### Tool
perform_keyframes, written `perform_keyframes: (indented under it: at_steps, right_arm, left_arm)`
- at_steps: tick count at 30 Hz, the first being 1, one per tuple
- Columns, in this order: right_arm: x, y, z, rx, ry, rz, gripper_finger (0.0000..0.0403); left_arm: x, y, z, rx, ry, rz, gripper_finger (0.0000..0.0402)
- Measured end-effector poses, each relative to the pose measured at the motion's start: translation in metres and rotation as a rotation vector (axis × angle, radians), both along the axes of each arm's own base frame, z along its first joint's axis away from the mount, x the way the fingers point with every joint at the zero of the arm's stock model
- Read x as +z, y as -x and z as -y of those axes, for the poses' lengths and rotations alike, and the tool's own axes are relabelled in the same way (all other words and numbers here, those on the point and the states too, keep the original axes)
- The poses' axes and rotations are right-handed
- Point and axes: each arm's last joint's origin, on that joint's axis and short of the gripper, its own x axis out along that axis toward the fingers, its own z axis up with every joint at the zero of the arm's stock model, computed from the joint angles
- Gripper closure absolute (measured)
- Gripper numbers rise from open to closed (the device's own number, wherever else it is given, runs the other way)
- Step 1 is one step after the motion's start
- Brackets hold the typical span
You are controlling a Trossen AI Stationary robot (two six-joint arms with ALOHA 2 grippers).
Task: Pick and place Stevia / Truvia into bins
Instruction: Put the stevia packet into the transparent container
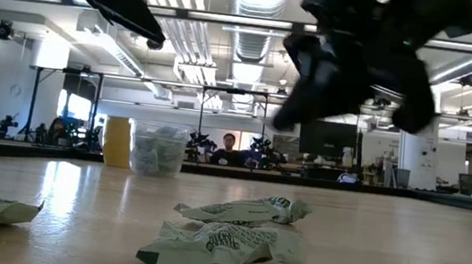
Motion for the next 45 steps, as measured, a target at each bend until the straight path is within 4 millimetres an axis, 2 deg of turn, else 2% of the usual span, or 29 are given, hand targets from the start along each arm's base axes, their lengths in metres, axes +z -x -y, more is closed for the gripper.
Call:
perform_keyframes:
  at_steps: [4,8,15,20,25,32,36,40,45]
  right_arm:
    - [0.014,-0.013,0.019,-0.034,0.054,0.145,0.0394]
    - [0.025,-0.025,0.045,-0.071,0.086,0.267,0.0394]
    - [0.039,-0.039,0.097,-0.026,-0.044,0.448,0.0394]
    - [0.037,-0.046,0.129,-0.018,-0.152,0.544,0.0394]
    - [0.029,-0.063,0.154,-0.084,-0.234,0.554,0.0394]
    - [0.013,-0.101,0.170,-0.115,-0.260,0.551,0.0394]
    - [0.002,-0.122,0.179,-0.141,-0.271,0.488,0.0394]
    - [0.000,-0.135,0.190,-0.185,-0.297,0.451,0.0394]
    - [0.001,-0.140,0.199,-0.224,-0.333,0.446,0.0389]
  left_arm:
    - [-0.001,0.002,0.012,-0.053,0.008,-0.001,0.0242]
    - [-0.011,0.008,0.026,-0.095,0.039,-0.024,0.0242]
    - [-0.038,0.019,0.045,-0.118,0.093,-0.067,0.0242]
    - [-0.059,0.023,0.056,-0.148,0.115,-0.063,0.0242]
    - [-0.076,0.024,0.065,-0.167,0.129,-0.085,0.0242]
    - [-0.085,0.019,0.078,-0.192,0.118,-0.124,0.0242]
    - [-0.088,0.018,0.084,-0.209,0.111,-0.139,0.0242]
    - [-0.088,0.020,0.089,-0.223,0.121,-0.142,0.0242]
    - [-0.088,0.024,0.094,-0.246,0.124,-0.145,0.0242]
